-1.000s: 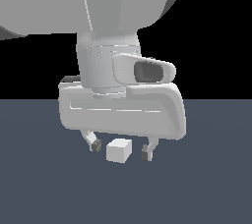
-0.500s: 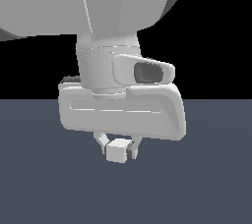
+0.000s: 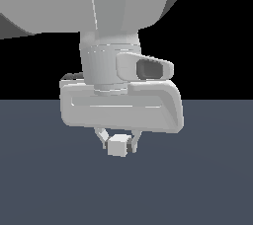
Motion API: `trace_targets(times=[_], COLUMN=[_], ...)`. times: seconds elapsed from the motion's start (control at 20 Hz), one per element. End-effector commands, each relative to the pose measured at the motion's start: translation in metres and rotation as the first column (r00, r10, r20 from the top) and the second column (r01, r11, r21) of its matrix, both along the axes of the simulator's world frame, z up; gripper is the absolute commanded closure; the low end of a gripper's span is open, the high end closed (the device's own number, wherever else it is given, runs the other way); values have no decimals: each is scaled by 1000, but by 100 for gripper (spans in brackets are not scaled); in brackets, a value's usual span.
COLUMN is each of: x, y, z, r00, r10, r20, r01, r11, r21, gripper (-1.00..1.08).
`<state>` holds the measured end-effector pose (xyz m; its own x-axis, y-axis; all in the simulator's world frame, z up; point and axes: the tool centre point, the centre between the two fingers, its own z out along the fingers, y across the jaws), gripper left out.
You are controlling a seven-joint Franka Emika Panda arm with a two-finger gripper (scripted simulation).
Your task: Plug the charger into the wall socket.
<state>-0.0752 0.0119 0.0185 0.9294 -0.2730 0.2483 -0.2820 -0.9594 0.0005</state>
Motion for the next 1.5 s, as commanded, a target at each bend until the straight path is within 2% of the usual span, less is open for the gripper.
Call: trace_targets(times=[0.0,0.25,0.45,0.95,1.25,1.45], x=[7,24,42,81,95,100], y=[1,5,12,37,51,57], z=[5,18,32,64,76,80], r00=[999,992,974,889,840,818], r10=[33,130,226,458,543,576], r20=[1,3,4,3,2,1], r01=[-33,-130,-226,-458,-543,-576], r11=[999,992,974,889,840,818], r21=[-1,-3,-3,-2,0,0], gripper=[108,108,108,108,108,108])
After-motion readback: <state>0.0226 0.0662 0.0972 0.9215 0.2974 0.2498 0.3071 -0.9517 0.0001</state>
